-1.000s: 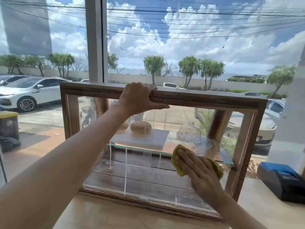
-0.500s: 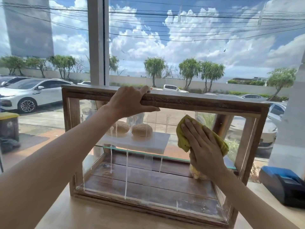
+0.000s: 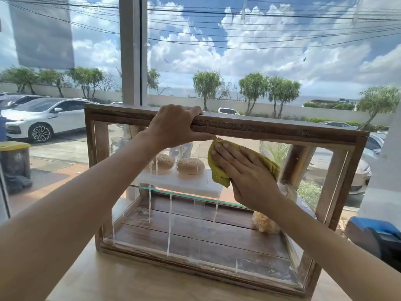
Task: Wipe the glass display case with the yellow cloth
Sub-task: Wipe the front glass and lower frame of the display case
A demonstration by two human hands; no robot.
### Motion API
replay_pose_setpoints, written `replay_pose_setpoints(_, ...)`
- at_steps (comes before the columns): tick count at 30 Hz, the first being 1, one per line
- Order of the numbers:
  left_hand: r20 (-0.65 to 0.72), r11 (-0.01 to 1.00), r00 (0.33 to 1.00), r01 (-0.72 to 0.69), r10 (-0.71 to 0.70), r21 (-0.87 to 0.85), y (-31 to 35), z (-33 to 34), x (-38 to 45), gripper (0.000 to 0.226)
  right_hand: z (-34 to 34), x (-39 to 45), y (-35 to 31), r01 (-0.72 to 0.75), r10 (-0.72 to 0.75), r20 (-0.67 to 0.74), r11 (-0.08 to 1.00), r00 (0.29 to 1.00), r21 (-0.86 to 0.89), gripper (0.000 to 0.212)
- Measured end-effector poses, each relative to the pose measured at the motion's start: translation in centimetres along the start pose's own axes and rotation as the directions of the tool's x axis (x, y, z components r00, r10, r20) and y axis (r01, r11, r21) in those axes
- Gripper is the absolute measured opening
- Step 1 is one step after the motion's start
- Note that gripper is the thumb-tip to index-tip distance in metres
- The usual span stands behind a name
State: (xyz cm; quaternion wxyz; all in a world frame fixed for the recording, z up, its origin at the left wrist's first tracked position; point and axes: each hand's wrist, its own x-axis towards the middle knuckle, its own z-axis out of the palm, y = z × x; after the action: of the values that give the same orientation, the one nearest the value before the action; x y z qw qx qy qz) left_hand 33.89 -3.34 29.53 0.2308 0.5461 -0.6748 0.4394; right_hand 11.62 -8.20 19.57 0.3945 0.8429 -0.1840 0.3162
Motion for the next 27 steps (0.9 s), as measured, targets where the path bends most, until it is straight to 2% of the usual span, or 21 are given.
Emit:
replay_pose_setpoints(2, 0.0, 1.0, 1.0, -0.007, 0.007, 0.01, -0.1, 0.2, 0.0, 0.104, 0.0, 0.1, -0.2, 0.01, -0.01, -0.004, 1.0, 1.0, -0.001, 0.066)
replay_pose_setpoints(5, 0.008, 1.0, 1.0, -0.01, 0.01, 0.009, -0.1, 0.2, 0.0, 0.101, 0.2, 0.2, -0.3, 0.015, -0.015, -0.004, 1.0, 1.0, -0.003, 0.067)
replay_pose_setpoints(10, 0.013, 1.0, 1.0, -0.008, 0.008, -0.013, 0.0, 0.0, 0.0, 0.108, 1.0, 0.3, -1.4, 0.076, -0.075, 0.056, 0.997, 0.996, -0.025, 0.067)
replay_pose_setpoints(17, 0.016, 0.999, 0.999, 0.041, -0.041, -0.026, 0.9, -0.2, 0.2, 0.1, 1.7, 0.0, -2.3, 0.123, -0.116, 0.148, 0.992, 0.982, -0.04, 0.072)
replay_pose_setpoints(21, 0.024, 0.997, 0.999, 0.035, -0.033, -0.065, 2.5, -0.1, 1.5, 0.098, 2.3, -0.7, -3.0, 0.154, -0.149, 0.155, 0.988, 0.977, -0.024, 0.066)
replay_pose_setpoints(27, -0.011, 0.994, 0.999, 0.031, -0.032, -0.109, 4.3, 0.3, 2.2, 0.093, 4.4, -3.4, -5.0, 0.205, -0.199, 0.196, 0.979, 0.96, -0.008, 0.068)
